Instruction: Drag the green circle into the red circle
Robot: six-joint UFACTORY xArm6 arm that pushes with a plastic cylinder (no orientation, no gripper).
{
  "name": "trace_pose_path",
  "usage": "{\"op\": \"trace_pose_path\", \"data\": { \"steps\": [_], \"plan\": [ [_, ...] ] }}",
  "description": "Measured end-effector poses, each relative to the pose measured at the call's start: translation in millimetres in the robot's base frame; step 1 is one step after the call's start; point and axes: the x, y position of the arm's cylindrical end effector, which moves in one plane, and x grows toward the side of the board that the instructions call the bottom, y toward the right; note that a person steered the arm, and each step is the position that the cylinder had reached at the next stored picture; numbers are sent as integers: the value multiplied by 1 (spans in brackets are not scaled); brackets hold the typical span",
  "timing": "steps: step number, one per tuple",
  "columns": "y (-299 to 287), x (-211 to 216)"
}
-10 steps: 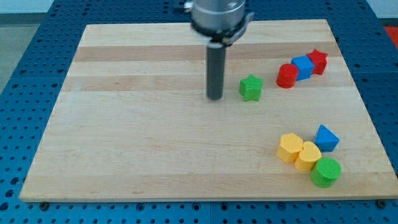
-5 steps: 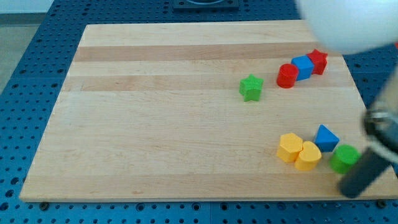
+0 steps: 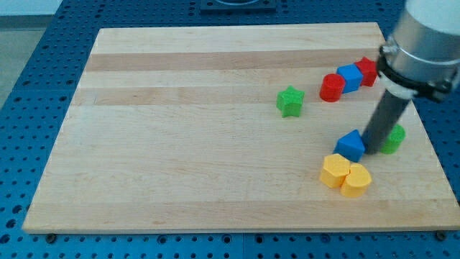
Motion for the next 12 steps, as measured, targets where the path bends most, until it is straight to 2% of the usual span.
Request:
{"op": "trace_pose_path", "data": {
  "steps": [1, 2, 3, 4, 5, 6, 9, 11, 12],
  "plan": [
    [-9, -1],
    [-9, 47],
    [17, 96],
    [62, 94],
    [84, 35],
    [77, 14],
    [-2, -1],
    [-42, -55],
    [-45, -56]
  ]
}}
